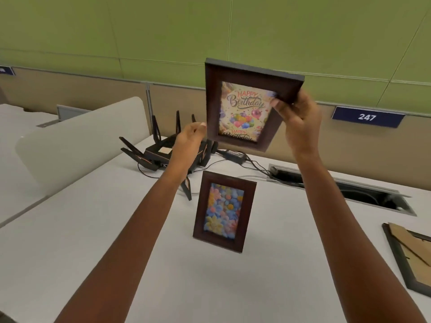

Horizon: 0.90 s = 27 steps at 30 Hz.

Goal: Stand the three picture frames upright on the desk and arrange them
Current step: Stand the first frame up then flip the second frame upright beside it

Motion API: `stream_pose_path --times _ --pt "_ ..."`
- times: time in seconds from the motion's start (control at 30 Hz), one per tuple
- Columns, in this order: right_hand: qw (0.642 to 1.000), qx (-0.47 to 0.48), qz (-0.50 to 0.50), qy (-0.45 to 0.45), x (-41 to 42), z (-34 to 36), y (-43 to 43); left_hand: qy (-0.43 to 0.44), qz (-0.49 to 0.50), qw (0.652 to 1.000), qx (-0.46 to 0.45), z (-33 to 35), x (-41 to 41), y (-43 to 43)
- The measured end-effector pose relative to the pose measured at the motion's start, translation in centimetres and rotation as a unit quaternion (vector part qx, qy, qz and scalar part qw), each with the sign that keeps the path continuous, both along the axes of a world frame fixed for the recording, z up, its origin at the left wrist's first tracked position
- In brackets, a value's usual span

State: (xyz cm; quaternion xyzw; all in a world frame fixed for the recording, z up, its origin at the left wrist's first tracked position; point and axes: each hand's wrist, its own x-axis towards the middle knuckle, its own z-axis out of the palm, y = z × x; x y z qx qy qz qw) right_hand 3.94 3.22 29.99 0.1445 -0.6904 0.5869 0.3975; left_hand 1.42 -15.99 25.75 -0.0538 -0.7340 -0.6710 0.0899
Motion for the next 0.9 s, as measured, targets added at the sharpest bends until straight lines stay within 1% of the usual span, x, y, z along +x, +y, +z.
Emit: stream_pose_path --times 0.07,0.13,0.23,0.3,0.37,0.4,0.5,0.6,0.73,0.9 --pt "1.0 -0.022 0.011 -0.011 1.5 0.1 2.1 0.038 -0.019 0.998 -0.049 -0.7 0.5 1.9" --pt "0.998 -0.049 0.014 -0.023 3.0 0.0 4.0 0.073 -0.043 0.994 -0.075 -1.3 1.2 3.9" --pt "0.995 -0.082 0.016 -0.047 5.3 -0.6 6.7 0.097 -0.1 0.987 -0.079 -1.9 2.5 6.9" --pt "0.993 -0.103 0.011 -0.062 6.7 -1.1 8.3 0.097 -0.129 0.983 -0.083 -2.4 3.2 8.6" --pt "0.991 -0.11 -0.003 -0.079 7.9 -1.8 9.7 0.091 -0.157 0.981 -0.067 -3.0 3.9 10.1" --pt "0.99 -0.109 -0.011 -0.089 8.4 -2.2 10.3 0.095 -0.166 0.98 -0.064 -3.4 4.3 10.9" --pt "0.986 -0.116 -0.026 -0.121 9.5 -3.6 12.1 0.125 -0.146 0.977 -0.093 -4.7 5.4 12.7" --pt "0.979 -0.136 -0.027 -0.152 10.3 -5.0 13.3 0.074 -0.179 0.979 -0.065 -5.9 6.2 14.1" --pt "0.973 -0.145 -0.041 -0.177 11.0 -7.2 14.2 0.04 -0.198 0.976 -0.079 -7.7 6.8 15.2" --pt "0.968 -0.147 -0.04 -0.197 11.1 -9.3 14.4 -0.019 -0.218 0.975 -0.034 -9.7 6.9 16.1"
